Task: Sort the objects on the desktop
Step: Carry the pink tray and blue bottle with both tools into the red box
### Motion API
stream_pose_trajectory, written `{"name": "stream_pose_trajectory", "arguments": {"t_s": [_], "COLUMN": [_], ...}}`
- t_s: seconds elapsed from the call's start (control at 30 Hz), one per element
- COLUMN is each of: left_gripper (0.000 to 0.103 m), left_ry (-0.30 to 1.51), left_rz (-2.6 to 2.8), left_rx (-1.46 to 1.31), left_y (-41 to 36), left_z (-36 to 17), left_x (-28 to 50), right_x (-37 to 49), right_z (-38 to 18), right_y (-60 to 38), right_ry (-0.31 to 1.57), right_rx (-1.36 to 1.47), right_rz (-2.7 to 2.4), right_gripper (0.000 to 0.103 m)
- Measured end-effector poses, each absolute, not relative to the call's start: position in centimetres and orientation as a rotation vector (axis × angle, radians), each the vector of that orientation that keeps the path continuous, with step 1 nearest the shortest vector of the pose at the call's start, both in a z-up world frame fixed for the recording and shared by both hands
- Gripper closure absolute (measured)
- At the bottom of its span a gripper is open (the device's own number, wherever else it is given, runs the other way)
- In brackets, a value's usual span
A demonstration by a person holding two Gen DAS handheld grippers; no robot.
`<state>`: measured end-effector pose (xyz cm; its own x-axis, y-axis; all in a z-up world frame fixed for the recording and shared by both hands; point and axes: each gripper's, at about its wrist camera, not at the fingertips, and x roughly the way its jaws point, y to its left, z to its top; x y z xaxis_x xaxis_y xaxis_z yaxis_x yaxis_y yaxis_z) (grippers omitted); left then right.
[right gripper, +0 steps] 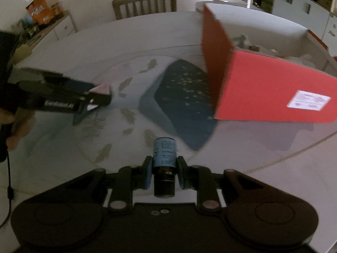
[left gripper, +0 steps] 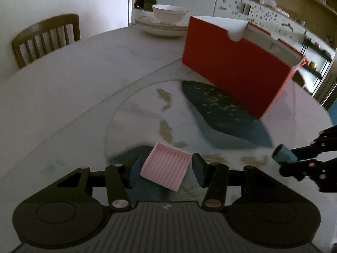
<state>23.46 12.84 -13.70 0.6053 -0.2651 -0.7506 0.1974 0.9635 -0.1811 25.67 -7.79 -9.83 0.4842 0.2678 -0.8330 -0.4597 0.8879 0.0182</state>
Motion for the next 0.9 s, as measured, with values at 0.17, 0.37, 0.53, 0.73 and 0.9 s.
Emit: {"name": "stream_pose_trajectory", "arguments": {"t_s": [0.17, 0.37, 0.53, 0.73, 0.9], "left_gripper": [0.053, 0.053, 0.053, 0.053, 0.053], "left_ry": [0.875, 0.862, 0.845, 0.840, 0.829], "left_rz": [-0.269, -0.270, -0.272, -0.271, -0.263], "left_rx": [-0.091, -0.102, -0.113, -0.161, -0.183], "left_y": [10.8, 7.8, 5.2, 2.4, 0.3], "left_z": [-12.5, -10.7, -9.4, -8.0, -6.8], "left_x": [22.2, 21.3, 21.1, 21.5, 22.0], "right_x": [25.6, 25.7, 26.0, 26.4, 27.2], "right_z": [-9.1, -8.3, -7.3, -6.0, -4.6], "right_y": [-9.8, -12.1, -14.0, -16.6, -18.8], "right_ry": [0.962, 0.948, 0.935, 0.913, 0.890], "right_rx": [-0.192, -0.185, -0.191, -0.197, -0.202], "right_rz": [0.438, 0.441, 0.459, 0.477, 0.493], "right_gripper": [0.080, 0.080, 0.080, 0.080, 0.080]}}
